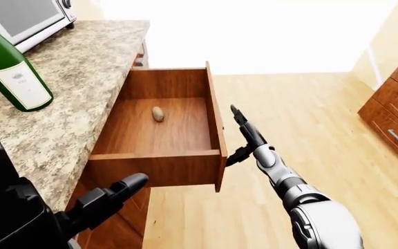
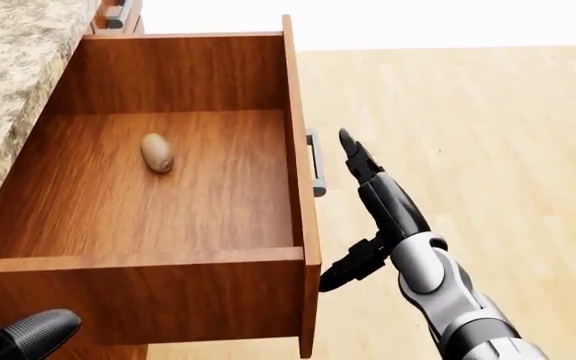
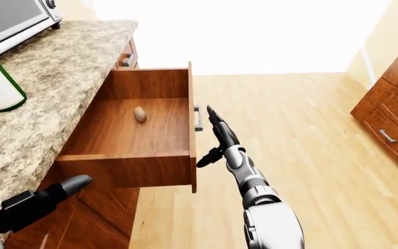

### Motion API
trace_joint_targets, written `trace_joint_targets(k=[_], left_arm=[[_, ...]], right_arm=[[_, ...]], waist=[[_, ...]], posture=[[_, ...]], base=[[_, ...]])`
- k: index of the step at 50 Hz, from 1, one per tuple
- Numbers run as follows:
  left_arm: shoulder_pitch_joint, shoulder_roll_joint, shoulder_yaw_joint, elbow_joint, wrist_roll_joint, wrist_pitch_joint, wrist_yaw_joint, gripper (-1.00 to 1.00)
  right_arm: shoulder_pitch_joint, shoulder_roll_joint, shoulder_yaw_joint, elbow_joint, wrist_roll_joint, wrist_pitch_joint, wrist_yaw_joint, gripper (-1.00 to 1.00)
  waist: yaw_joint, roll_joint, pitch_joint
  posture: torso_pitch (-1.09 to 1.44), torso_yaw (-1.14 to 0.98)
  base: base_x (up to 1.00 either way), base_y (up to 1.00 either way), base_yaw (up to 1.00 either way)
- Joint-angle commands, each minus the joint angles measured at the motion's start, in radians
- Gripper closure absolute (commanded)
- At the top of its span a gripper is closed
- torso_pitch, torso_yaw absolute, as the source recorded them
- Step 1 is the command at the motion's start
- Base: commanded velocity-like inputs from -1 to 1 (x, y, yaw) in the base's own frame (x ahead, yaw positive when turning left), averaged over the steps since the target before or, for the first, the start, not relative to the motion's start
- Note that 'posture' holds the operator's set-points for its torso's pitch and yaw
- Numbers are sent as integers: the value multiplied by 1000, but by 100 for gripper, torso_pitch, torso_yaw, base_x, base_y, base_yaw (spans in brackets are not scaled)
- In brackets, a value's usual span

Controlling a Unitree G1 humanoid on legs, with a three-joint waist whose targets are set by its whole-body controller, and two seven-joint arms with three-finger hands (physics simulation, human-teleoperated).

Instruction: Close the right drawer.

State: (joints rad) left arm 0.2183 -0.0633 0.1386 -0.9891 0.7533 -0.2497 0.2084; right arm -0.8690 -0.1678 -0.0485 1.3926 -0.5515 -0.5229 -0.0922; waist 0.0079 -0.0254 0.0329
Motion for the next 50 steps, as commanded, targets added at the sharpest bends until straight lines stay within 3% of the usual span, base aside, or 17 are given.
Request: trace_joint_targets(k=[1, 50], left_arm=[[-7, 1, -1, -29, -1, -11, 7, -100], [-11, 2, 5, -33, -8, -4, 1, -100]], right_arm=[[-51, 17, -6, -55, 23, -64, 3, -100], [-80, 98, 19, -48, -42, -66, 17, -100]], waist=[[6, 0, -26], [6, 6, -26]], posture=[[0, 0], [0, 0]], base=[[0, 0, 0], [0, 0, 0]])
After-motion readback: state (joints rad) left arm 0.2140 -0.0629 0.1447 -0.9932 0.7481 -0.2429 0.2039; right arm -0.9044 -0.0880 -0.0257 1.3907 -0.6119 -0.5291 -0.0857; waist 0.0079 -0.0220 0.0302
